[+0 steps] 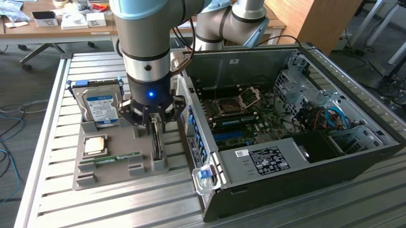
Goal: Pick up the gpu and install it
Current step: 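Pick up the gpu and move the gpu toward the slot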
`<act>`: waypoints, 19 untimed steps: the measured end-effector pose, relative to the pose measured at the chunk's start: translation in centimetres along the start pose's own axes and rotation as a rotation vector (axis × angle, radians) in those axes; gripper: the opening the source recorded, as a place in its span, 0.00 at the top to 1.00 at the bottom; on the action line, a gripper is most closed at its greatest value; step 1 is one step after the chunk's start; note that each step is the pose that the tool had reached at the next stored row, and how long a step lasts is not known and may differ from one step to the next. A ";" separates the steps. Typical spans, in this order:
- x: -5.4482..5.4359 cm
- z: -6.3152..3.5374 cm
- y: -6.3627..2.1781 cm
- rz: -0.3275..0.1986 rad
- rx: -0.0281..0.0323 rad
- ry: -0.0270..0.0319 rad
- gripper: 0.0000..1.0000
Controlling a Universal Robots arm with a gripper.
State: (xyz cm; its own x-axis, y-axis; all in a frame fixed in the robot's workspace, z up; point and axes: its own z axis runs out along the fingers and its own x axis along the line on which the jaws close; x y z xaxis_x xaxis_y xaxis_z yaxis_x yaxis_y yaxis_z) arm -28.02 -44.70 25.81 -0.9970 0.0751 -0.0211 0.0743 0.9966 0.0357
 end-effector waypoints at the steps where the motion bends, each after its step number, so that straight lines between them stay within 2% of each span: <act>1: 0.0 0.07 0.03 0.000 0.0001 0.0001 0.58; 14: 0.2 0.90 0.88 0.000 0.0001 0.0002 0.58; 19: 0.3 1.60 0.99 0.000 0.0000 0.0001 0.58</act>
State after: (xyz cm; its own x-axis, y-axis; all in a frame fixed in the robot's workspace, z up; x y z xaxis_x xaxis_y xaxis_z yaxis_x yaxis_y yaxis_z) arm -28.18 -43.64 24.24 -0.9969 0.0753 -0.0210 0.0745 0.9966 0.0357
